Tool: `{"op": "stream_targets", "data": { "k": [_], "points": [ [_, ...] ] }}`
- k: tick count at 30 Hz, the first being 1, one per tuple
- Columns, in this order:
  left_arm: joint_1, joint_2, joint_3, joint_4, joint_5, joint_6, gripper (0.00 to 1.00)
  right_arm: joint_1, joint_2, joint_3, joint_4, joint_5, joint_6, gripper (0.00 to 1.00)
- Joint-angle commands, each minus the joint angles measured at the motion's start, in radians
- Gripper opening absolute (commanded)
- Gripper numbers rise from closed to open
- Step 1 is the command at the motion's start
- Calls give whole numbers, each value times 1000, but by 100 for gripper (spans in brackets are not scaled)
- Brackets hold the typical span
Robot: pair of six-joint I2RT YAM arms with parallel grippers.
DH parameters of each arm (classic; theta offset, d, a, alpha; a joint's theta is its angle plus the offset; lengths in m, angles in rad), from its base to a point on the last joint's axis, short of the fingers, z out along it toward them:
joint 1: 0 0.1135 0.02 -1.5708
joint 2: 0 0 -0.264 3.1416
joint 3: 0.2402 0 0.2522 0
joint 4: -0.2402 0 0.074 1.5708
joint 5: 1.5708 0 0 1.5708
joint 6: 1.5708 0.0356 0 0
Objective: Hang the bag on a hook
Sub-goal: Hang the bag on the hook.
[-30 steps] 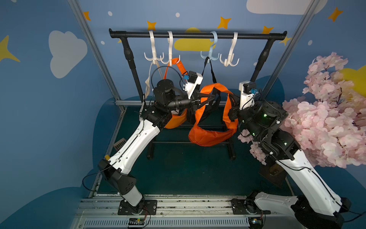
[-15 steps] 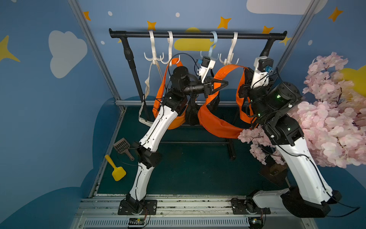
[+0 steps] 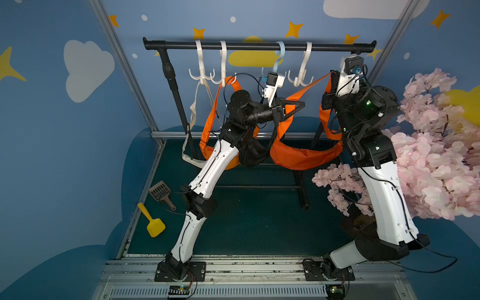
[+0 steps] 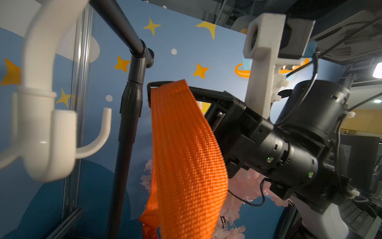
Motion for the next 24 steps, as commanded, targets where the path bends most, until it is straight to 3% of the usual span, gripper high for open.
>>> {"op": "stream_targets", "data": {
  "k": [1, 24],
  "points": [
    [10, 16, 26, 40, -17, -5, 4, -45, 27, 86, 5, -50, 43, 0],
    [11, 36, 24, 60, -60, 4, 4, -100, 272, 358, -23, -222, 87, 0]
  ]
}}
